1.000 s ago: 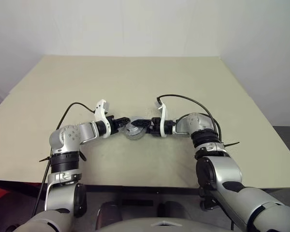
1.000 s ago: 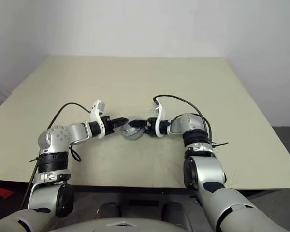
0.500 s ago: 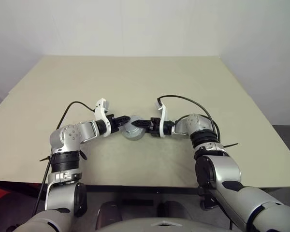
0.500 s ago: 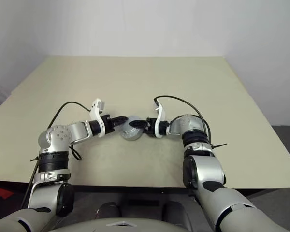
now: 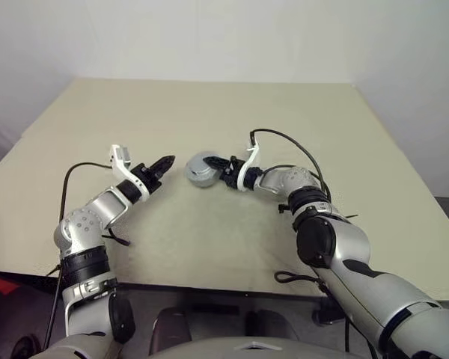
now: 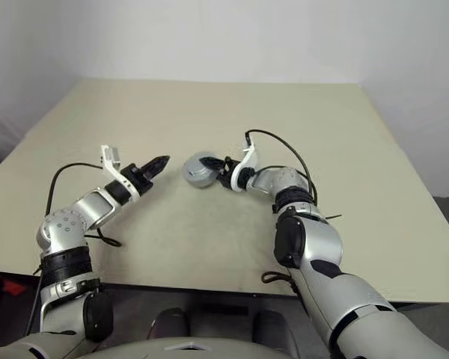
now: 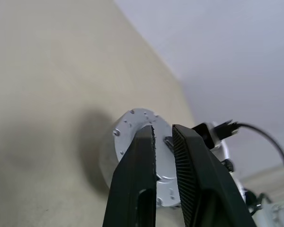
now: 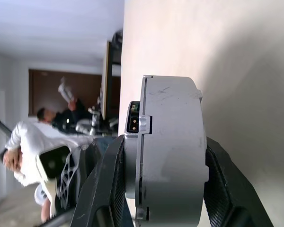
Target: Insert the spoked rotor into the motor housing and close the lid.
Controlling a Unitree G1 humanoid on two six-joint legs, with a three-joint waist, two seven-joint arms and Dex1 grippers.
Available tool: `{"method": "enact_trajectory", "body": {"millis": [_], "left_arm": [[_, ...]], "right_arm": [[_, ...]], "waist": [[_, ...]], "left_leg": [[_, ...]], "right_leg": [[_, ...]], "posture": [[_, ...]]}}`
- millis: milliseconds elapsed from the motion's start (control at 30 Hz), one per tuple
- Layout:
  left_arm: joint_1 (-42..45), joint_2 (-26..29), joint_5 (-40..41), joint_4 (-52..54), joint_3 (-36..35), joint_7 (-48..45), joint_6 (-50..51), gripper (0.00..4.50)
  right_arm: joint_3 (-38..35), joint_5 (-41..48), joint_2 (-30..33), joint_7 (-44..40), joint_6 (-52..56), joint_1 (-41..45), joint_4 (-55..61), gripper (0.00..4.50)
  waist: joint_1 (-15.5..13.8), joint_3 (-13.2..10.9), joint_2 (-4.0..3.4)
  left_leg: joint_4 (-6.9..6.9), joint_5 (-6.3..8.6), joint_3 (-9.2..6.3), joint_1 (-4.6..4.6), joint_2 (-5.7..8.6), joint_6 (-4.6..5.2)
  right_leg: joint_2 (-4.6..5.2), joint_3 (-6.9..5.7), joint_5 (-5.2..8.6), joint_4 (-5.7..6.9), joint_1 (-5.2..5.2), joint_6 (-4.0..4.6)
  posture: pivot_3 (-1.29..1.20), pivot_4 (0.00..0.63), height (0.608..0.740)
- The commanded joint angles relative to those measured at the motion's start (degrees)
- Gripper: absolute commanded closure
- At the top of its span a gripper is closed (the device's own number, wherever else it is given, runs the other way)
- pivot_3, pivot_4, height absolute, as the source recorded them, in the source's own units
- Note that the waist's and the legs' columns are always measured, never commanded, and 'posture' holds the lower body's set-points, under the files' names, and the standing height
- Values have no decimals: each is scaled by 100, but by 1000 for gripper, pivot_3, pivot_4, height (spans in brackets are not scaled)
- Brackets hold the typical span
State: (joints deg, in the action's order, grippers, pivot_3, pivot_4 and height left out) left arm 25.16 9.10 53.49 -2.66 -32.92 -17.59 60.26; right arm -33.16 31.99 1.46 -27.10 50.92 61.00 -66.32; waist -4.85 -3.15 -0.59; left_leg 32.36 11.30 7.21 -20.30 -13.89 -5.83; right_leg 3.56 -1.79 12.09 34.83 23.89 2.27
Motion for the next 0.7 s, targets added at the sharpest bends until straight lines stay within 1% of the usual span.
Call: {"method": "enact_trajectory", "body": {"millis": [33,200,433,533,700], "left_arm": [[-84,-13,398,306,-251,317,-120,3871],[-313,50,444,362,-229,534,-289,3871],[-379,99,582,372,-143,618,-378,3871],[-468,70,914,465,-143,396,-330,3243],[-566,69,1277,512,-44,342,-287,1626]], "right_arm": [[-268,517,-67,-68,96,515,192,2314],[-301,839,-78,-77,702,717,499,2314],[-296,974,-110,57,857,658,707,2314],[-409,1146,-99,191,1065,803,825,2315],[-384,1293,-122,315,1214,766,1010,2315]], "waist": [[-31,-1,-1],[-63,-1,-1],[-96,-1,0],[-93,-1,0],[-97,-1,1]], "left_leg": [[1,0,0,0,0,0],[7,0,0,0,-8,-1],[36,0,-1,-14,-9,-2],[43,0,-1,-18,-9,-2],[46,0,-3,-23,-10,-3]], "right_leg": [[0,0,0,2,1,0],[-6,0,0,4,6,-1],[-3,1,-3,12,5,-5],[-3,2,-5,16,7,-9],[-4,1,-5,22,11,-9]], "posture": [[0,0,740],[0,0,740],[0,0,740],[0,0,740],[0,0,740]]}}
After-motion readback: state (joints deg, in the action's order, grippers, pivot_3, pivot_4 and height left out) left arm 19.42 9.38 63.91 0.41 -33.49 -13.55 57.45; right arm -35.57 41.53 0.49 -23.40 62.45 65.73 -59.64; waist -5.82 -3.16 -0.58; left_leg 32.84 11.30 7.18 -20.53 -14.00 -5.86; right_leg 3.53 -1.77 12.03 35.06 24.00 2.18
